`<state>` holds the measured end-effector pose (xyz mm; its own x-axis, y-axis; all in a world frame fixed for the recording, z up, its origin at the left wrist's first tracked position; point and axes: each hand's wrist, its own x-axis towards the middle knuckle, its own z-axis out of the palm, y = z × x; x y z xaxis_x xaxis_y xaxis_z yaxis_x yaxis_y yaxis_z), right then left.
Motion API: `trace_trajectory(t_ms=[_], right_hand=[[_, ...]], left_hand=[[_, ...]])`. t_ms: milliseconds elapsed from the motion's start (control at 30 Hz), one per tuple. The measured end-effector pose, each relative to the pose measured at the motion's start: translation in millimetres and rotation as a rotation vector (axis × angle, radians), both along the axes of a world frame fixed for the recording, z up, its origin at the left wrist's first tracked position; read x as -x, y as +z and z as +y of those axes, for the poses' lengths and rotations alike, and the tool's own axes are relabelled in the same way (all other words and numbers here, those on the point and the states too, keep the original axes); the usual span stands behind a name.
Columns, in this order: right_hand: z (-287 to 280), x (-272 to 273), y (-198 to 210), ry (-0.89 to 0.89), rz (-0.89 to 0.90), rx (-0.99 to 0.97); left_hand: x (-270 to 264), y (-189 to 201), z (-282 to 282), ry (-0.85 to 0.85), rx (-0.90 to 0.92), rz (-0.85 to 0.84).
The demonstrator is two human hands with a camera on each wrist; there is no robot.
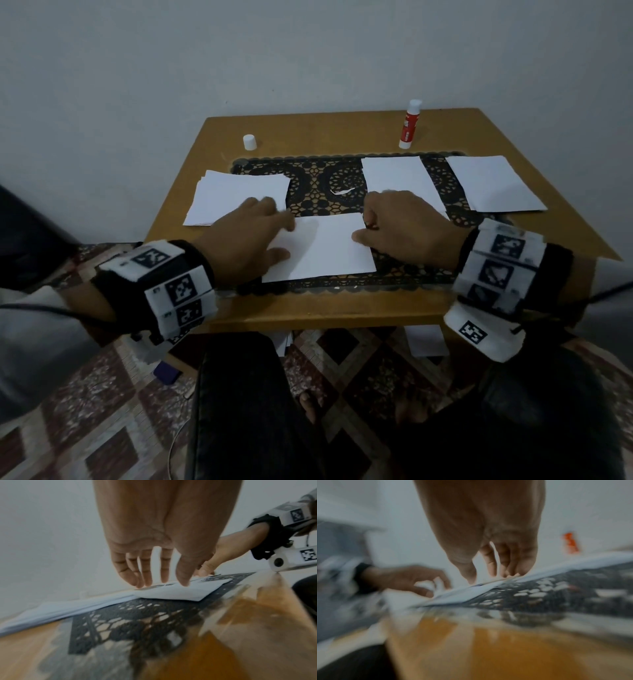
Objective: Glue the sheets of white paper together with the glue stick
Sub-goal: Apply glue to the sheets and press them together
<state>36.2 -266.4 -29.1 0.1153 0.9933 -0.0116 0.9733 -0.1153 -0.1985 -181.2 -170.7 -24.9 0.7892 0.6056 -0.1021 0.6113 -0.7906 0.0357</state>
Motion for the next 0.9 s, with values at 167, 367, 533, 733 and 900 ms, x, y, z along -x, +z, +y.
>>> trace_trajectory(t_ms=[167, 367, 533, 733, 900], right_hand=[[-36, 45, -5, 0.466, -0.238, 0.494], [1, 21, -1, 0.283, -0.220, 0.540], [-13, 28, -6, 0.428, -0.231, 0.624], [-1, 18, -3, 0.363, -0.288, 0.615], [4, 16, 9, 0.347, -0.234, 0.662]], left_hand=[[1, 2, -10, -0.107, 0.103, 0.151], [0, 3, -9, -0.117, 0.094, 0.122], [3, -1, -6, -0.137, 0.063, 0.119], [2, 1, -7, -0.143, 0.053, 0.155], [-5, 5, -14, -0.156, 0.043, 0.207]])
